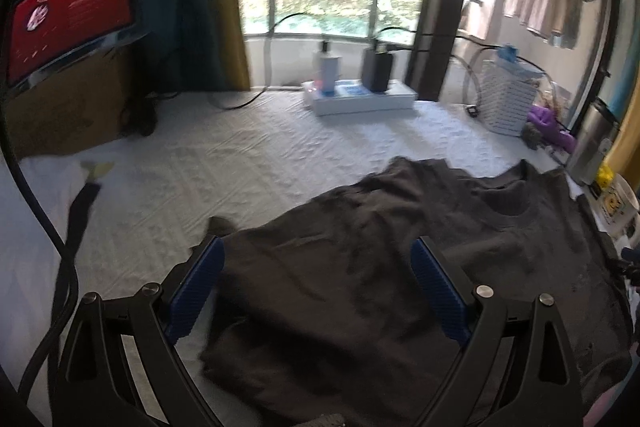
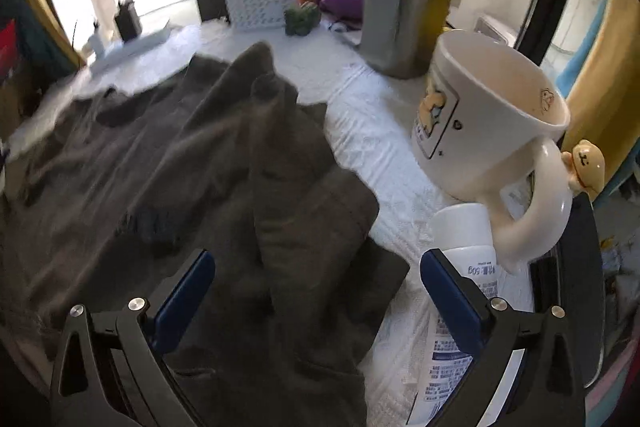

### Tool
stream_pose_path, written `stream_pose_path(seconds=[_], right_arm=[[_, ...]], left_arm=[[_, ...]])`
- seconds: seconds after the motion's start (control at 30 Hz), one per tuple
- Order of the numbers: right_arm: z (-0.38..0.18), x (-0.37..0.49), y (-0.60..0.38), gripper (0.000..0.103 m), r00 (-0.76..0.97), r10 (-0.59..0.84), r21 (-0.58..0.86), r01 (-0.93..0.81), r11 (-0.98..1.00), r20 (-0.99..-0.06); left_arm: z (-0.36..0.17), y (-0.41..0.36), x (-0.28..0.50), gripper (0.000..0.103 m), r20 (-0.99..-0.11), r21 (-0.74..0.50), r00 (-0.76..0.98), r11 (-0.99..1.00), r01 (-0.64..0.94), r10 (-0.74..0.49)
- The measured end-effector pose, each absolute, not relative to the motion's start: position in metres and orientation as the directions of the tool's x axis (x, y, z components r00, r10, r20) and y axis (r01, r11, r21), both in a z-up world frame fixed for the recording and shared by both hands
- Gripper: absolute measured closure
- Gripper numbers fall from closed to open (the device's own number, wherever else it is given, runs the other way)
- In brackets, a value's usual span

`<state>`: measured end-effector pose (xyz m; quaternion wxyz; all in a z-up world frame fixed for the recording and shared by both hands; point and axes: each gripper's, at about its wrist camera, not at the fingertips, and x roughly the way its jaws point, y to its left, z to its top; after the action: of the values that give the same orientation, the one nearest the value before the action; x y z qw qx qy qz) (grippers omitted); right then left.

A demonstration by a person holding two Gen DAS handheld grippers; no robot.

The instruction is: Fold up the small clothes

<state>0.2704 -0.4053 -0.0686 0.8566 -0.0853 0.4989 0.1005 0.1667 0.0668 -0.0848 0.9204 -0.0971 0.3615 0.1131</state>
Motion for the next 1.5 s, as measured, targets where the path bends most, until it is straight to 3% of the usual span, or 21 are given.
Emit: stream_pose_path(seconds=[0.13, 0.23, 0.33, 0.4, 0.47, 0.5, 0.77, 1.03, 1.3, 1.5], right_arm=[[-0.058, 0.28, -0.416, 0.002, 0.506, 0.151, 0.043, -0.218, 0.975, -0.85], [-0.058, 0.286, -0.413, 0.025, 0.496, 0.16, 0.048, -0.23, 0.972, -0.853], [-0.067, 0.296, -0.416, 0.034, 0.465, 0.17, 0.073, -0.219, 0.973, -0.869], [-0.07, 0.298, -0.417, 0.049, 0.459, 0.177, 0.083, -0.219, 0.972, -0.87], [-0.07, 0.299, -0.42, 0.089, 0.457, 0.194, 0.099, -0.223, 0.97, -0.868], [-0.069, 0.297, -0.42, 0.093, 0.462, 0.198, 0.103, -0.223, 0.969, -0.865], [-0.032, 0.28, -0.426, 0.097, 0.595, 0.102, 0.004, -0.163, 0.987, -0.797], [-0.013, 0.262, -0.385, 0.097, 0.61, 0.193, 0.025, -0.272, 0.962, -0.769], [-0.041, 0.251, -0.311, 0.097, 0.517, 0.302, 0.069, -0.421, 0.904, -0.801], [-0.076, 0.231, -0.277, 0.097, 0.429, 0.248, -0.006, -0.509, 0.86, -0.868]], left_arm=[[-0.08, 0.079, 0.16, 0.01, -0.677, -0.099, 0.717, 0.946, -0.307, 0.162], [-0.077, 0.083, 0.157, 0.01, -0.662, -0.097, 0.729, 0.945, -0.313, 0.174], [-0.078, 0.083, 0.157, 0.01, -0.664, -0.097, 0.727, 0.945, -0.312, 0.172], [-0.079, 0.082, 0.158, 0.01, -0.667, -0.091, 0.725, 0.947, -0.307, 0.171], [-0.079, 0.081, 0.158, 0.01, -0.668, -0.083, 0.724, 0.949, -0.303, 0.173], [-0.079, 0.081, 0.158, 0.01, -0.667, -0.082, 0.725, 0.949, -0.303, 0.173], [-0.075, 0.078, 0.156, 0.01, -0.657, -0.076, 0.734, 0.954, -0.291, 0.172], [-0.072, 0.076, 0.15, 0.01, -0.649, -0.082, 0.743, 0.956, -0.281, 0.162], [-0.071, 0.082, 0.14, 0.01, -0.642, -0.094, 0.749, 0.954, -0.285, 0.161], [-0.076, 0.09, 0.135, 0.01, -0.653, -0.103, 0.741, 0.951, -0.293, 0.157]])
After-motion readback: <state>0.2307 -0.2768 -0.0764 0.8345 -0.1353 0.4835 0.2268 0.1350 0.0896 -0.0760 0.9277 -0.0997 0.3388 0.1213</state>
